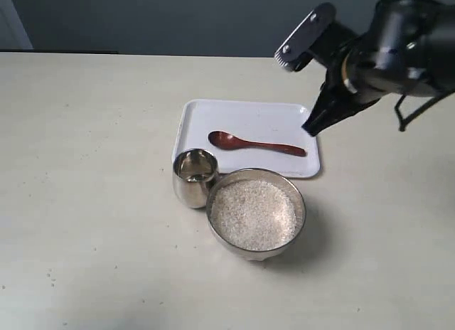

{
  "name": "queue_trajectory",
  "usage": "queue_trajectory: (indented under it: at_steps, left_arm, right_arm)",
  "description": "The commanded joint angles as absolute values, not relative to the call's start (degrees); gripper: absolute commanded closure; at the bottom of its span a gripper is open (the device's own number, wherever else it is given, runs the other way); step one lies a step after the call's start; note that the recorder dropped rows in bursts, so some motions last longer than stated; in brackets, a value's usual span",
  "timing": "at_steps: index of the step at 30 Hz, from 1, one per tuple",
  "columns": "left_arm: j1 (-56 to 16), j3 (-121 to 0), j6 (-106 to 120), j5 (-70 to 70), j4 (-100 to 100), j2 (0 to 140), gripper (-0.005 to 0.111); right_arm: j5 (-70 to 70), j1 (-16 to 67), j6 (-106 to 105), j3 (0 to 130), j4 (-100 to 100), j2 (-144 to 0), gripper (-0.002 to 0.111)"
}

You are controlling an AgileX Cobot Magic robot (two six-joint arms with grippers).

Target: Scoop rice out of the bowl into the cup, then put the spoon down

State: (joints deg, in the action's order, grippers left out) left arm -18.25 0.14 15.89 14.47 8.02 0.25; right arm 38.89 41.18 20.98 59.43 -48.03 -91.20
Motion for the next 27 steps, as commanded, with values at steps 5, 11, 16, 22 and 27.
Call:
queue_trajectory:
  at_steps: [5,11,16,22,27]
  left_arm:
    - [-18.38,0.00,15.58,13.68,8.06,0.00,0.106]
    - [-18.38,0.00,15.58,13.68,8.06,0.00,0.106]
    - [-18.38,0.00,15.58,13.68,8.06,0.00,0.106]
    - [-18.38,0.00,15.58,13.68,8.06,0.00,0.106]
    - [-18.38,0.00,15.58,13.68,8.06,0.00,0.106]
  right_arm:
    - [54.88,44.90,21.62,59.74,-38.70,-70.90,0.109]
    - [65.94,47.11,21.48,59.53,-31.89,-58.00,0.109]
    - [68.28,47.11,21.48,59.06,-28.47,-47.27,0.109]
    - [69.96,47.11,22.82,59.06,-23.04,-34.81,0.109]
    - [69.96,47.11,23.04,59.06,-22.42,-28.31,0.109]
